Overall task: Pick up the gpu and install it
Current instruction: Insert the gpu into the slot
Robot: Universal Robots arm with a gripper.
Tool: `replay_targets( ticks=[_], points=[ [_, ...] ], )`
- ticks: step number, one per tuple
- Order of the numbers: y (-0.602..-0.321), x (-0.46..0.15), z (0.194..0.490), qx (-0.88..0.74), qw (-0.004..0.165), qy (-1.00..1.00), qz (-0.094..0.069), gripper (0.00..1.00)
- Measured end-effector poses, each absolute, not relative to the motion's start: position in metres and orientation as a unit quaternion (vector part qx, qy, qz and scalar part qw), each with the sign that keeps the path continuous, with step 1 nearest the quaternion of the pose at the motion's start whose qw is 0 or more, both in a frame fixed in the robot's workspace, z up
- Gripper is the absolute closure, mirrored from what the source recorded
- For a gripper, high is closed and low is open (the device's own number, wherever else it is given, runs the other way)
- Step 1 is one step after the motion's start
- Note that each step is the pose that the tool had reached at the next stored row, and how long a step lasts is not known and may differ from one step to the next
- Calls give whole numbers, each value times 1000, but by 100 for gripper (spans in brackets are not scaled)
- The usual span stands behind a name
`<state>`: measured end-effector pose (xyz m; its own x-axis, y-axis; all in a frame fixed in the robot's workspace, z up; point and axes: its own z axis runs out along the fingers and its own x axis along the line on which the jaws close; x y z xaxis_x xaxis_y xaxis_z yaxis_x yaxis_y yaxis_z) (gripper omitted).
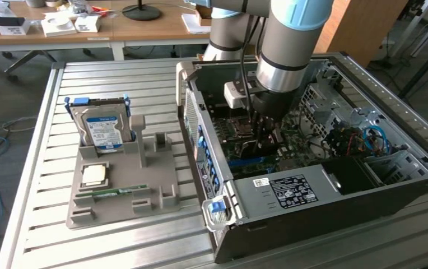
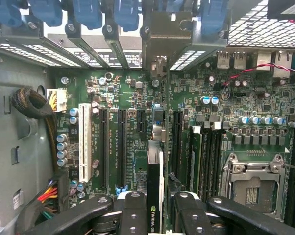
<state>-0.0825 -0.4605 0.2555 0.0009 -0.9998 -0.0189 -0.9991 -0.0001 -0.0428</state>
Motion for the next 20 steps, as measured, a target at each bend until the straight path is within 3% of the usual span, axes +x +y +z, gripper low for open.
replay_targets(
  ticks=[20],
  points=[
    [-461, -82, 251, -706, 22, 707, -8, 74]
  ],
)
